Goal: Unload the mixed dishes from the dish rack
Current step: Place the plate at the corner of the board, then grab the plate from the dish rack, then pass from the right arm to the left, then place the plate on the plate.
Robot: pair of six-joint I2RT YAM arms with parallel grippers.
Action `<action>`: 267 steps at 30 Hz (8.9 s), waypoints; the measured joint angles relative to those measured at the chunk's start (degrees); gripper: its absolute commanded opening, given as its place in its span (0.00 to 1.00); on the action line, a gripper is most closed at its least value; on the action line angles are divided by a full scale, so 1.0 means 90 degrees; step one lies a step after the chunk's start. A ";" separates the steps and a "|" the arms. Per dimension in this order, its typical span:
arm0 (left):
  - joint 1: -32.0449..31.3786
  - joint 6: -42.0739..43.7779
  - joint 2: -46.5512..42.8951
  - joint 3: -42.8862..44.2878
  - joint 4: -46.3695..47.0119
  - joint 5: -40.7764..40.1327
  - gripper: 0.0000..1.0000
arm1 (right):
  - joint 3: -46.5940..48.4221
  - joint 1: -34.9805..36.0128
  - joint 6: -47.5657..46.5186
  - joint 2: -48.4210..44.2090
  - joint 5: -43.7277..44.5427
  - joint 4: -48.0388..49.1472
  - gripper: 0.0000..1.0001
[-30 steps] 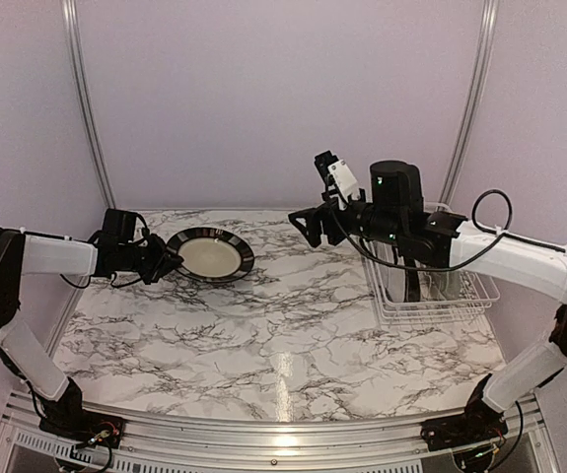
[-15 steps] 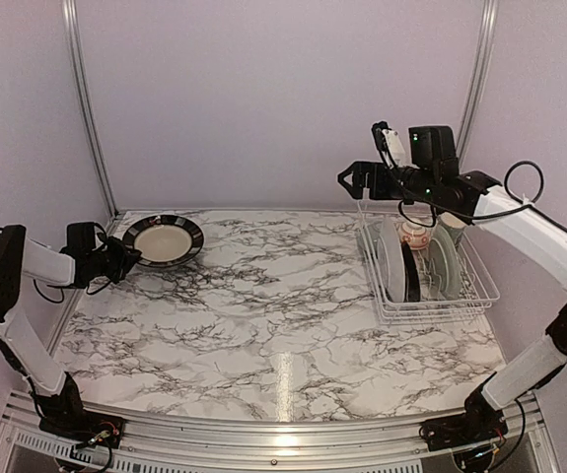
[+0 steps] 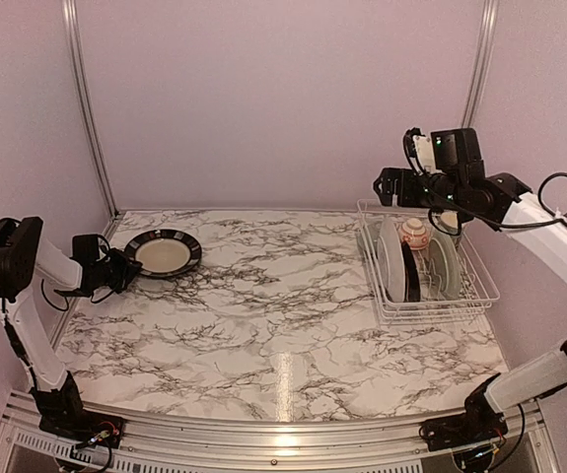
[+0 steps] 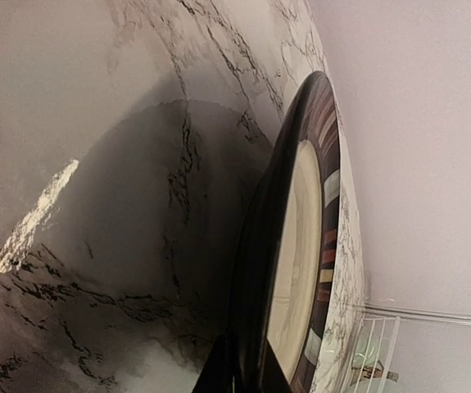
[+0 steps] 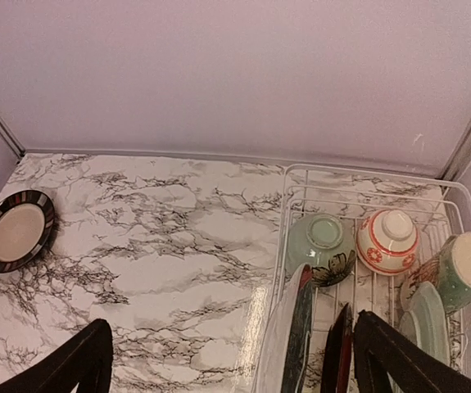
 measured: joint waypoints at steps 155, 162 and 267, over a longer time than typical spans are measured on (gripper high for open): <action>-0.3388 0.1962 -0.1251 0.2261 -0.4065 0.0818 0.87 | -0.0624 0.3861 -0.6812 0.2227 0.0950 0.1078 0.00; -0.3815 0.2042 -0.0891 0.2693 -0.4252 0.1025 0.69 | -0.0736 0.3871 -0.6868 0.2225 0.1020 0.1358 0.00; 0.0510 0.1557 0.0017 0.0595 -0.0651 0.0267 0.34 | -0.1661 -0.0964 -0.0894 -0.1574 -0.1059 0.1399 0.99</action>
